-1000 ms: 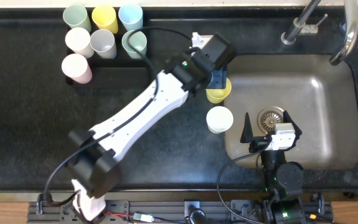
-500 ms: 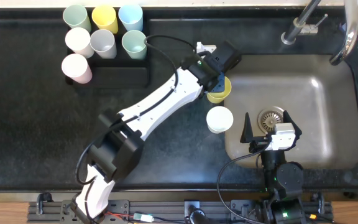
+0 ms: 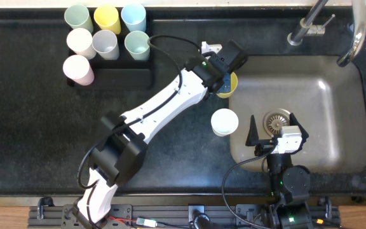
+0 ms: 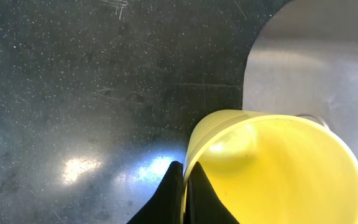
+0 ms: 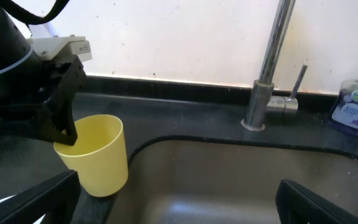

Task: Store Cups

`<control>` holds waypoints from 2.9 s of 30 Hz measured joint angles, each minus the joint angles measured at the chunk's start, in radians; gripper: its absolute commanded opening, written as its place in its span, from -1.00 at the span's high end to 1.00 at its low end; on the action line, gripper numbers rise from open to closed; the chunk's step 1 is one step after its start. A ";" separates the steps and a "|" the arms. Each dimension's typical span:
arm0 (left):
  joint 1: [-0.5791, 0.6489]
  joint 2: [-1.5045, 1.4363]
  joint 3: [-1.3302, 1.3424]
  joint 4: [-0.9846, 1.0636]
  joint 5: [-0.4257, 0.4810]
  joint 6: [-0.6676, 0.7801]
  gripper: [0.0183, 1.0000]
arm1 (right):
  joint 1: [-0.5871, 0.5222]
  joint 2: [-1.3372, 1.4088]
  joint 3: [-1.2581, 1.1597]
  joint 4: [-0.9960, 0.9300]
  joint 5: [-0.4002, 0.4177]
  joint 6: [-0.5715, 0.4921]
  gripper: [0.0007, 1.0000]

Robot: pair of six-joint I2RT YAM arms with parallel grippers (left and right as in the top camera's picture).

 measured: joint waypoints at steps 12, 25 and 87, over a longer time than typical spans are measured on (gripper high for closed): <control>0.023 -0.148 -0.016 -0.110 -0.196 -0.133 0.97 | 0.000 0.000 0.000 0.001 0.000 0.000 -1.00; 0.410 -0.587 -0.122 -0.451 -0.332 -0.803 0.97 | 0.000 0.000 0.000 0.000 0.000 0.000 -1.00; 0.592 -0.322 -0.410 -0.127 -0.200 -0.958 0.27 | 0.000 0.000 0.000 0.000 0.000 0.000 -0.99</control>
